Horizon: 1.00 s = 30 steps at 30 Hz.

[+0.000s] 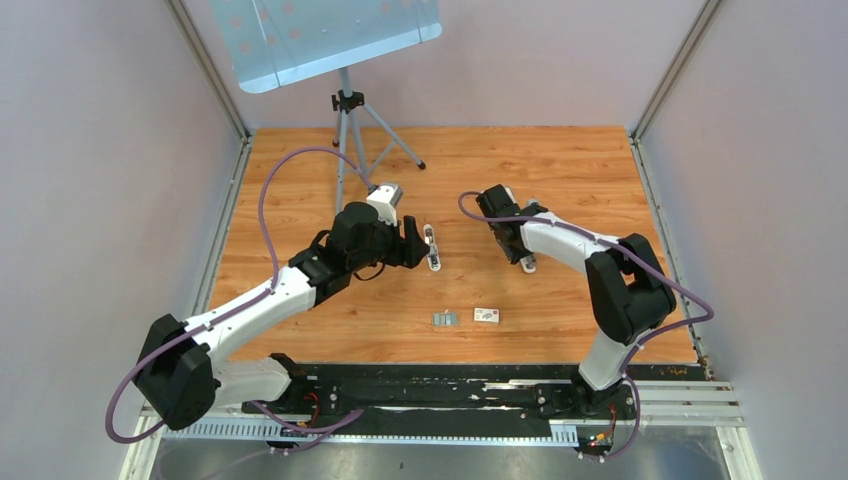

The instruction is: Load the staples into the stapler

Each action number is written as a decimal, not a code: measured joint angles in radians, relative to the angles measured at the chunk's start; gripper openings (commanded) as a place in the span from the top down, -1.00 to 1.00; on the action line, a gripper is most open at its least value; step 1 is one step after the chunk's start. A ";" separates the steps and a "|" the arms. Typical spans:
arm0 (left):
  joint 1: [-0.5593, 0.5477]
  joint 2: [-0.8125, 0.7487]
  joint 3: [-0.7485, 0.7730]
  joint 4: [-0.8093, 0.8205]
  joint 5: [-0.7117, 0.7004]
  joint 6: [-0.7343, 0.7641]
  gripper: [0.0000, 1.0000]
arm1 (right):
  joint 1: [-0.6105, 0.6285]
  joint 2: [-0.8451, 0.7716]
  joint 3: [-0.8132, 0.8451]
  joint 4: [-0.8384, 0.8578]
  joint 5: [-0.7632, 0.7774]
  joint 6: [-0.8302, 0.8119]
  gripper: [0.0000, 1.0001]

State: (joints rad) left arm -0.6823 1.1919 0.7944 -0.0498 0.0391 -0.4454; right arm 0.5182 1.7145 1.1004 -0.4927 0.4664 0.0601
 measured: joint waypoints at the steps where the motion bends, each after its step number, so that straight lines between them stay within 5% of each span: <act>1: 0.000 0.000 0.000 0.000 0.000 0.001 -0.35 | 0.005 0.000 0.003 -0.002 0.006 0.000 0.80; 30: 0.007 -0.034 -0.018 -0.006 0.000 0.004 -0.35 | 0.115 0.085 0.049 -0.058 0.153 0.000 0.70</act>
State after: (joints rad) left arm -0.6750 1.1580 0.7761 -0.0555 0.0391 -0.4412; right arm 0.6331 1.8000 1.1492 -0.5503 0.6189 0.0601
